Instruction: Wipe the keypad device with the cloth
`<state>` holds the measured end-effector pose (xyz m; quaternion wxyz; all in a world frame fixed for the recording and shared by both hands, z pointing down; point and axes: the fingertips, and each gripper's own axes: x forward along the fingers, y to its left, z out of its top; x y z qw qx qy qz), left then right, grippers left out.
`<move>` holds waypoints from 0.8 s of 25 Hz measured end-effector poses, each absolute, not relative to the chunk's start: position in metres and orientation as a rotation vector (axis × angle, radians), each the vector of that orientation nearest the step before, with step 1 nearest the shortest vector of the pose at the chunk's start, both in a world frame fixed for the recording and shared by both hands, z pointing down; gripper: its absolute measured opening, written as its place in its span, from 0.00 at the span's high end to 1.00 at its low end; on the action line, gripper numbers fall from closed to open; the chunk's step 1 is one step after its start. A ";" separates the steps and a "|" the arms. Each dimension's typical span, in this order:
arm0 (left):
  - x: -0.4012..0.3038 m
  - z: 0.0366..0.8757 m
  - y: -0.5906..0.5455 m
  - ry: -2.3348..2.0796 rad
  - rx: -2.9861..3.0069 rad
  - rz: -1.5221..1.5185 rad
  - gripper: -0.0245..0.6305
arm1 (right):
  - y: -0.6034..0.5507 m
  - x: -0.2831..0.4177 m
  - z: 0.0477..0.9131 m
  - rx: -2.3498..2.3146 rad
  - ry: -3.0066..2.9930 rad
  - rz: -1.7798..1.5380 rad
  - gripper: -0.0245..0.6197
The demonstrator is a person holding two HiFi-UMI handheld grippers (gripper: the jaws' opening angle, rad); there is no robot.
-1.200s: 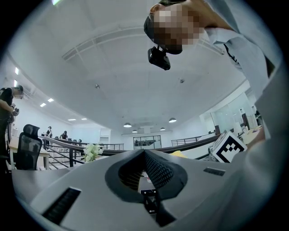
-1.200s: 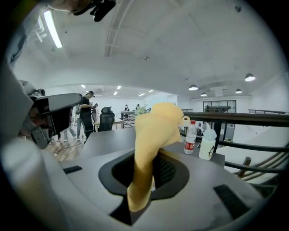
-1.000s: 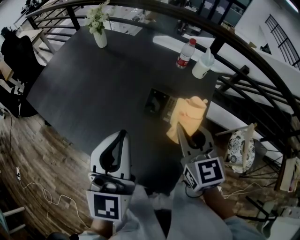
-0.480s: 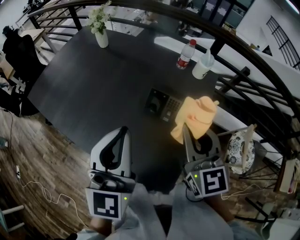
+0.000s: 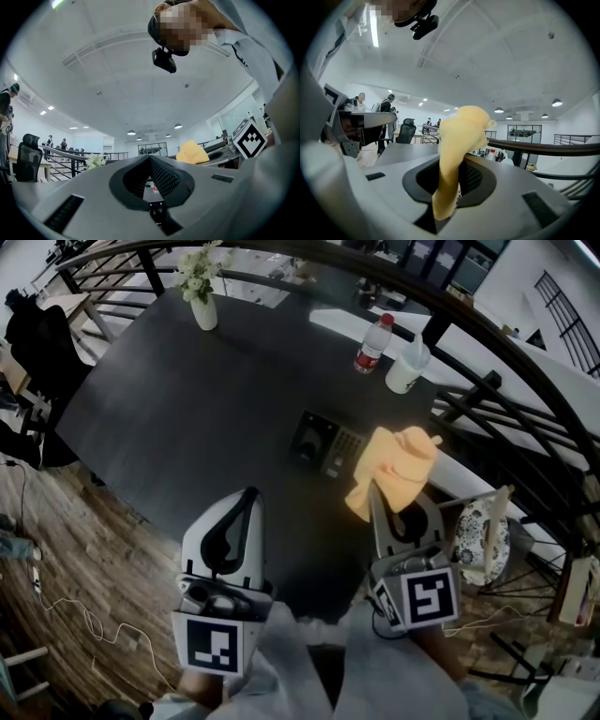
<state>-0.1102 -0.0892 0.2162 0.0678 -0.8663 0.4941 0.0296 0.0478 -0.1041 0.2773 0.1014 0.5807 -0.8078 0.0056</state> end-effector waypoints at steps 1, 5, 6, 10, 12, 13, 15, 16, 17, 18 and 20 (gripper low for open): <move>-0.111 0.216 -0.089 1.491 -2.611 0.088 0.94 | -0.104 0.048 0.277 1.713 -2.386 0.015 0.85; -0.112 0.218 -0.087 1.494 -2.613 0.076 0.94 | -0.103 0.046 0.278 1.703 -2.388 0.017 0.85; -0.111 0.218 -0.087 1.493 -2.613 0.076 0.94 | -0.103 0.046 0.279 1.703 -2.388 0.024 0.85; -0.110 0.218 -0.087 1.495 -2.617 0.082 0.94 | -0.102 0.046 0.281 1.705 -2.387 0.048 0.85; -0.110 0.219 -0.086 1.493 -2.619 0.079 0.94 | -0.102 0.046 0.282 1.705 -2.383 0.054 0.85; -0.110 0.219 -0.086 1.491 -2.620 0.078 0.94 | -0.101 0.046 0.282 1.705 -2.381 0.055 0.85; -0.109 0.219 -0.086 1.487 -2.621 0.083 0.94 | -0.101 0.046 0.282 1.705 -2.377 0.054 0.85; -0.109 0.219 -0.086 1.486 -2.622 0.085 0.94 | -0.101 0.047 0.282 1.706 -2.375 0.053 0.85; -0.109 0.219 -0.086 1.486 -2.623 0.086 0.94 | -0.101 0.047 0.282 1.706 -2.373 0.052 0.85; -0.109 0.219 -0.086 1.486 -2.624 0.087 0.94 | -0.101 0.047 0.283 1.705 -2.372 0.052 0.85; -0.109 0.220 -0.086 1.485 -2.625 0.087 0.94 | -0.101 0.048 0.283 1.707 -2.370 0.056 0.85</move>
